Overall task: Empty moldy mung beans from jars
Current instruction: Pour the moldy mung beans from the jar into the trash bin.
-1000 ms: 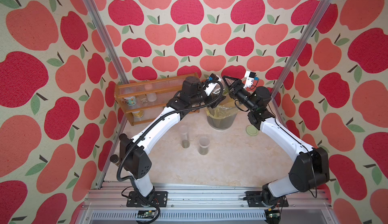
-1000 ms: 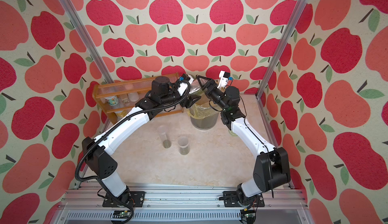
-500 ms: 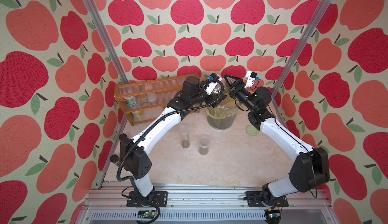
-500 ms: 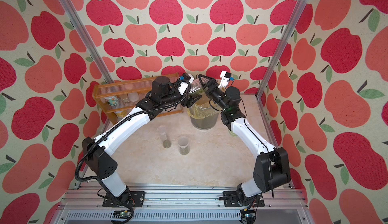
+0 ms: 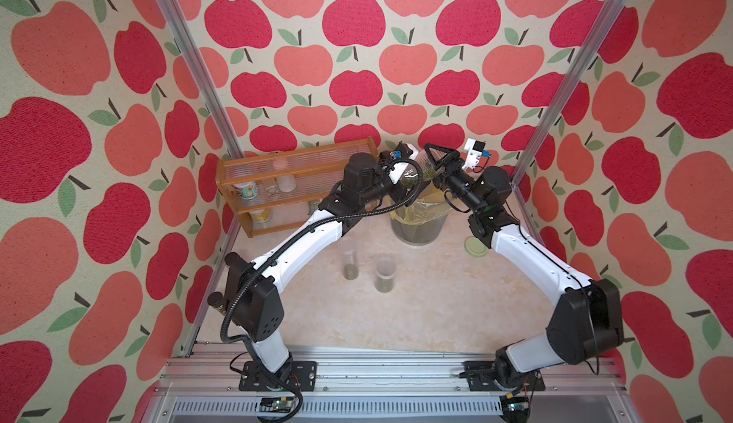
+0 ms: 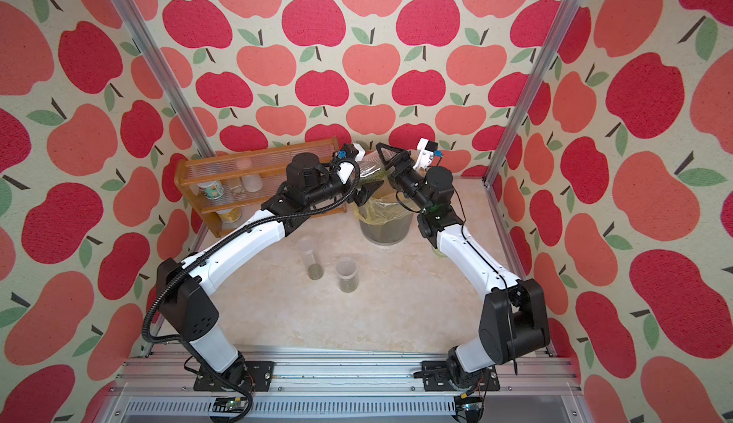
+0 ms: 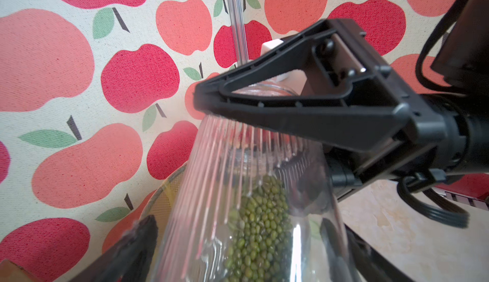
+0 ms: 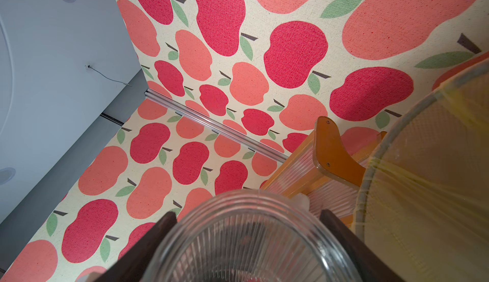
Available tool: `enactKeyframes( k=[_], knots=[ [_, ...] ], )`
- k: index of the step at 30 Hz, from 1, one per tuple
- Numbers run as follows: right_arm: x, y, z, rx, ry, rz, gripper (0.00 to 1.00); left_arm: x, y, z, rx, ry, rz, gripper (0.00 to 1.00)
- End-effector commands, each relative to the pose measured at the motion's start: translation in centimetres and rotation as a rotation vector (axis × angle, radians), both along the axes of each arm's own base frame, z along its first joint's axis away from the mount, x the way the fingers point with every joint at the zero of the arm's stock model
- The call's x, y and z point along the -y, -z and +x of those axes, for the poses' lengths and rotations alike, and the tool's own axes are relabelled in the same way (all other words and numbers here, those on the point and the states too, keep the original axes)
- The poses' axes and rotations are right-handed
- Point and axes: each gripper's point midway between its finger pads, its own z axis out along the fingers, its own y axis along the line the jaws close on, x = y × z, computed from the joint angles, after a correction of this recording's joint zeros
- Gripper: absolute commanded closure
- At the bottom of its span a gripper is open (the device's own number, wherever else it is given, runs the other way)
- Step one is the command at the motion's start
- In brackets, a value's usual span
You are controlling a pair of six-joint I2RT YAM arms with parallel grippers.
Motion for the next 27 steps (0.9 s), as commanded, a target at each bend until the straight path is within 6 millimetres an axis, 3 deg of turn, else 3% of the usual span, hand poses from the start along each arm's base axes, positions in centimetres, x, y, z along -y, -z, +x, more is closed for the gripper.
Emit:
enactKeyframes(
  k=[1,15,27],
  knots=[
    [0.9,-4.5,-2.0,0.109,-0.037,0.11,0.41,-2.2,-3.7,-0.2,0.083,-0.024,-0.101,0.0],
    [0.6,-3.9,-1.8,0.097,-0.063,0.169,0.41,-2.1,-4.1,-1.1,0.115,0.033,-0.155,0.0],
    [-0.8,-3.1,-1.6,0.071,-0.103,0.181,0.41,-1.1,-4.3,-1.0,0.133,0.074,-0.158,0.0]
  ],
)
